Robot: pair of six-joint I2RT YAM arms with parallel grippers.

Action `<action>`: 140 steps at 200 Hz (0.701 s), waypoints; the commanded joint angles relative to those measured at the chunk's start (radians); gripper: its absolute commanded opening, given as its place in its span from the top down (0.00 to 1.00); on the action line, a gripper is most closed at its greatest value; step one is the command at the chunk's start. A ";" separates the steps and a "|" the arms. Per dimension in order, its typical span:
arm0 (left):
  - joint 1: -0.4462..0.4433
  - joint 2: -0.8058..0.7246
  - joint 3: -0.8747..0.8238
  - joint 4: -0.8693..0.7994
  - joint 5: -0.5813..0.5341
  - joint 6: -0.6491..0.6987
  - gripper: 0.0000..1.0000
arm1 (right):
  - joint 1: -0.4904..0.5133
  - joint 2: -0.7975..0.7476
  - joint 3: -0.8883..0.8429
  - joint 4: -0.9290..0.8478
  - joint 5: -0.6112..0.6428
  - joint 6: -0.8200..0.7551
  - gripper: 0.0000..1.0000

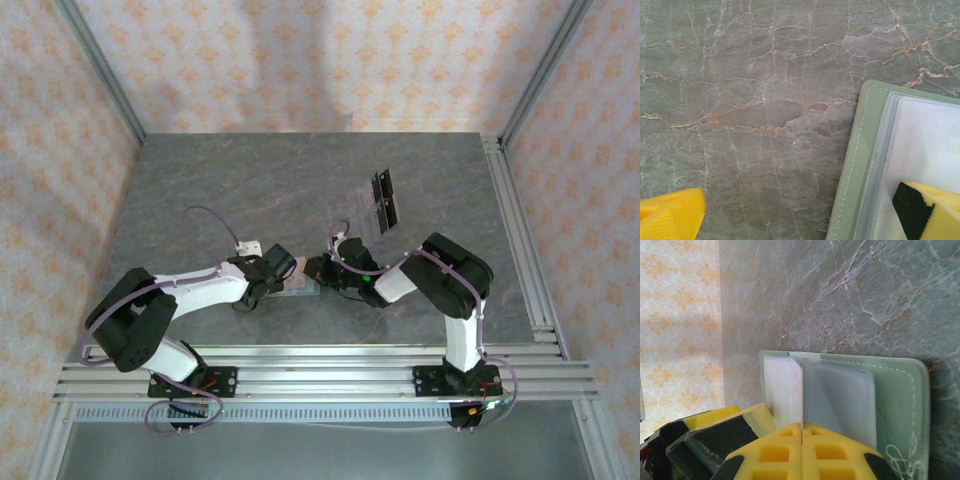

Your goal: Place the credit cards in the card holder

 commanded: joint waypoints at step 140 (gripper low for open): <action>-0.008 0.029 -0.036 -0.045 0.011 -0.003 0.00 | 0.020 0.037 0.025 -0.027 -0.021 -0.022 1.00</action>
